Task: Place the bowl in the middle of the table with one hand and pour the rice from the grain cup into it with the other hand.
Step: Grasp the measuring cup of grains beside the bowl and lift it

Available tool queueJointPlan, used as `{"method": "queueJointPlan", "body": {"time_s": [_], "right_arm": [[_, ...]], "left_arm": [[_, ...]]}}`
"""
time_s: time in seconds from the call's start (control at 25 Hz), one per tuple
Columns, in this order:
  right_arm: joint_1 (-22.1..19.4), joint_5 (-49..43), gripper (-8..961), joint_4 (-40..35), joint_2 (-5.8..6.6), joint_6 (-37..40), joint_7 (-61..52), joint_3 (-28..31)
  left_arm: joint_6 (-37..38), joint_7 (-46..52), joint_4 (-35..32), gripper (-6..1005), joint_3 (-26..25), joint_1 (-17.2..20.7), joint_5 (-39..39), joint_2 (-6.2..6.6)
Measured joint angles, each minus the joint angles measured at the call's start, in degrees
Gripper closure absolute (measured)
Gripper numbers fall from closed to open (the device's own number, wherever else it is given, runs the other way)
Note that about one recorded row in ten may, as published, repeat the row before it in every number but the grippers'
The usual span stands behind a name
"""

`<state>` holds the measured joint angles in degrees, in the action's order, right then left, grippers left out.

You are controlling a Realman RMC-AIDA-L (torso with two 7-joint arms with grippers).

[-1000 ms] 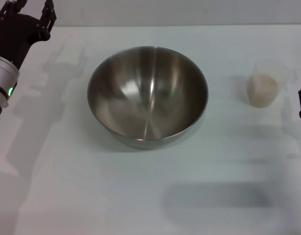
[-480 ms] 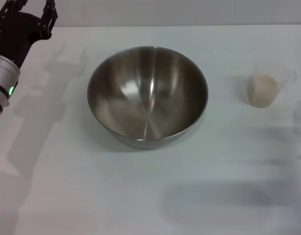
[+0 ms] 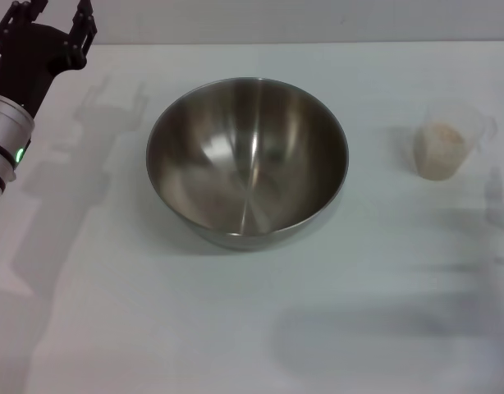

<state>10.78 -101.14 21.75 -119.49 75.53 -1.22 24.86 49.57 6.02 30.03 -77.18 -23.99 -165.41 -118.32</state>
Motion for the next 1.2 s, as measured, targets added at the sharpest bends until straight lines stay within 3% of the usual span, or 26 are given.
{"method": "queueJointPlan", "body": {"time_s": [1.2], "right_arm": [[3.8,0.2,506,-3.0,0.18,-5.9,-0.5,0.6]], "left_arm": [[1.6,-0.7,0.4,409,0.3,-0.2,0.0,-0.07]]}}
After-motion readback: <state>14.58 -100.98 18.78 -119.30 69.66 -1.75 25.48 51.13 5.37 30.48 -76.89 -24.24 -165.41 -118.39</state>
